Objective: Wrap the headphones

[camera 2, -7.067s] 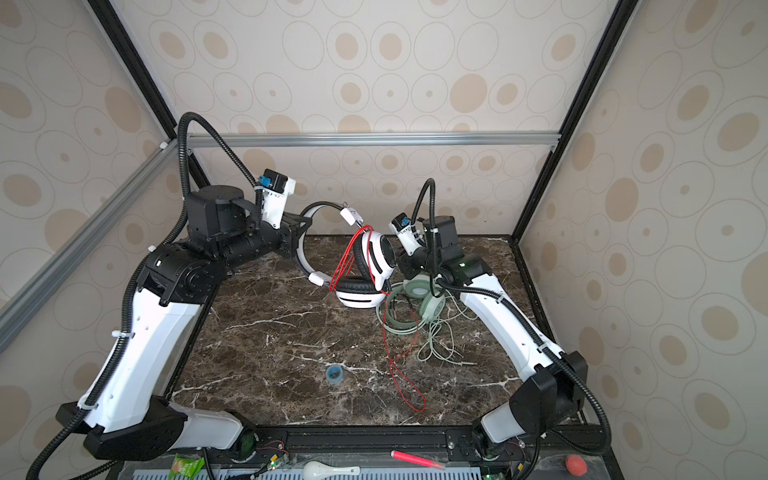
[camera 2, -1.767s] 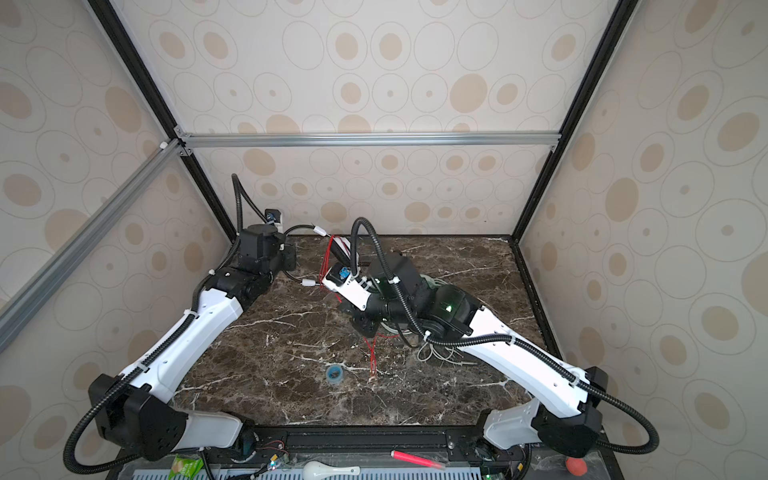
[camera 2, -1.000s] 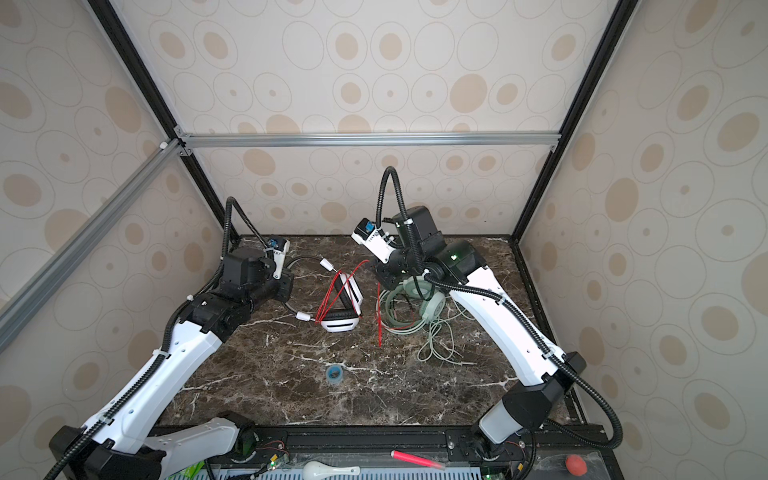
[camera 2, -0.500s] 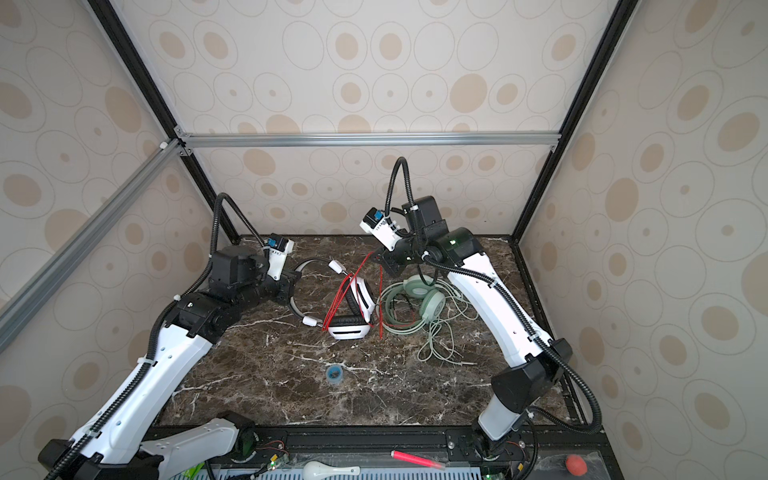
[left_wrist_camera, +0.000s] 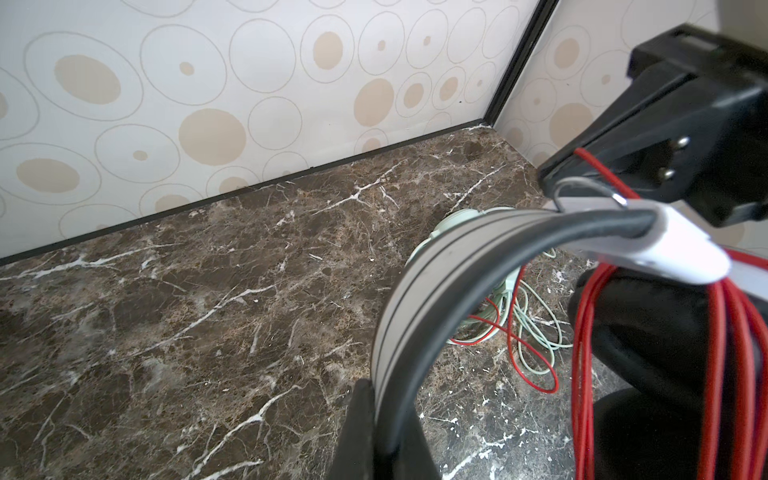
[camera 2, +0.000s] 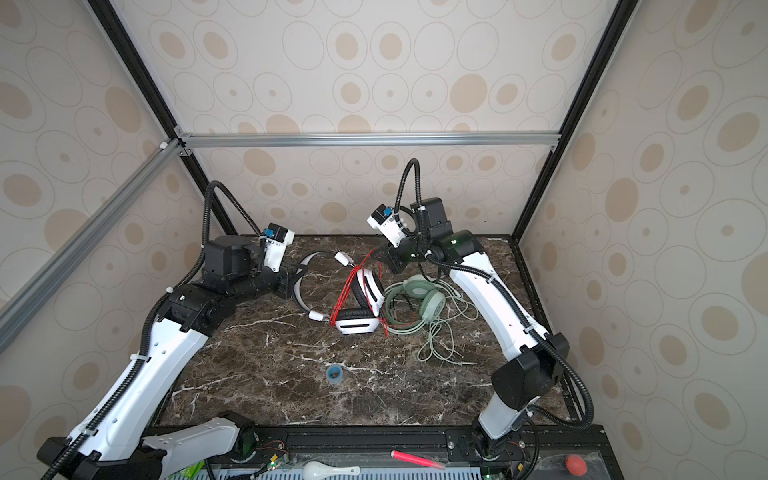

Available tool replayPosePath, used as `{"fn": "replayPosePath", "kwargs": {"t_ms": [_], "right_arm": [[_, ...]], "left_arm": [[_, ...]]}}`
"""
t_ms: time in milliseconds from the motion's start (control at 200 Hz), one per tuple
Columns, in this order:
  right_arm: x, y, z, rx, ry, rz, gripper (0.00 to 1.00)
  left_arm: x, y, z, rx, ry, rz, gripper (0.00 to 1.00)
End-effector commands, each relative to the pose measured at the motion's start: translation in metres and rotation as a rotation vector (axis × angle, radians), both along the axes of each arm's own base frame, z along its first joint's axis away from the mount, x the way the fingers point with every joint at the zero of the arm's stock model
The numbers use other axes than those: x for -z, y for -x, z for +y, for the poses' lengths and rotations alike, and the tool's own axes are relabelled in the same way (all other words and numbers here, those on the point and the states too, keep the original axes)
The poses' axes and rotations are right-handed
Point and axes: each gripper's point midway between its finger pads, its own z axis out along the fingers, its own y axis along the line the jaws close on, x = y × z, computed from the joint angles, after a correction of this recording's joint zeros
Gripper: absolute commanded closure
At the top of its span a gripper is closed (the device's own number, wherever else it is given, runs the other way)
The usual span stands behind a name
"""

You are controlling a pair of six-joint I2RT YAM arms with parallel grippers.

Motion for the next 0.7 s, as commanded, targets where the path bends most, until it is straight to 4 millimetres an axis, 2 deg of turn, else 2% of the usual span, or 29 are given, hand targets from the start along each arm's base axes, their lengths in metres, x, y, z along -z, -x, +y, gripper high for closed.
{"fn": "replayPosePath", "kwargs": {"t_ms": [0,240,340,695], "right_arm": [[-0.006,-0.019,-0.011,0.075,-0.044,-0.033,0.99],[-0.004,-0.02,-0.015,0.103,-0.144,-0.009,0.96],[-0.004,-0.016,-0.015,0.092,-0.164,-0.002,0.95],[-0.009,0.0,-0.017,0.054,-0.272,-0.019,0.9]], "left_arm": [[-0.054,0.021,-0.02,0.128,0.123,-0.079,1.0],[-0.085,0.021,-0.027,0.166,0.162,-0.124,1.0],[-0.093,0.02,-0.032,0.186,0.191,-0.129,1.0],[-0.148,0.02,-0.045,0.247,0.323,-0.216,1.0]]}}
